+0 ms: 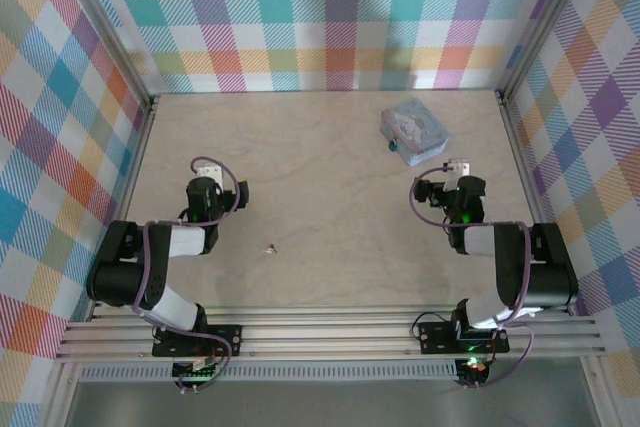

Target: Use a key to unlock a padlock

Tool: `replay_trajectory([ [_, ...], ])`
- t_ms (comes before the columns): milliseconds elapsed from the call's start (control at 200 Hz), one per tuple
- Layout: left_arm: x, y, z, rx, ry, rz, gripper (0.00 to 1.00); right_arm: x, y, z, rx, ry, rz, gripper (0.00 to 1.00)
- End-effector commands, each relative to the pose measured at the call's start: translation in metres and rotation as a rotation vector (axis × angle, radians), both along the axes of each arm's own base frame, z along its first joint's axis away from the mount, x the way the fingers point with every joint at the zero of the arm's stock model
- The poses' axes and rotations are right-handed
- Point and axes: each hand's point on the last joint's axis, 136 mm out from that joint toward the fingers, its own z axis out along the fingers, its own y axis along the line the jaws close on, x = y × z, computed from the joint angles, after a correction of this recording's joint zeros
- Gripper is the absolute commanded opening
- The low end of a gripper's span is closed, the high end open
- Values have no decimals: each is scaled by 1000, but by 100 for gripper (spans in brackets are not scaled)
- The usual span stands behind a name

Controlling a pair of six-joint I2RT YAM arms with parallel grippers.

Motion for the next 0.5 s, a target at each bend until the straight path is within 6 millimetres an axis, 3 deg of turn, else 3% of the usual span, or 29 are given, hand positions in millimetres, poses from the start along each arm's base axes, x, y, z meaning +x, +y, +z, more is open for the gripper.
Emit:
replay_trajectory([
  [0,-2,15,29,-32,-7,89,100,4,11,30,-3,-29,66,100],
  [190,-26,13,46,-133,74,133,100,4,8,50,164,138,-36,97],
  [290,-39,8,62,-194,110,132,100,6,25,62,236,173,-17,92],
  [495,-66,-15,80,-330,210,73,99,28,78,80,125,238,45,91],
])
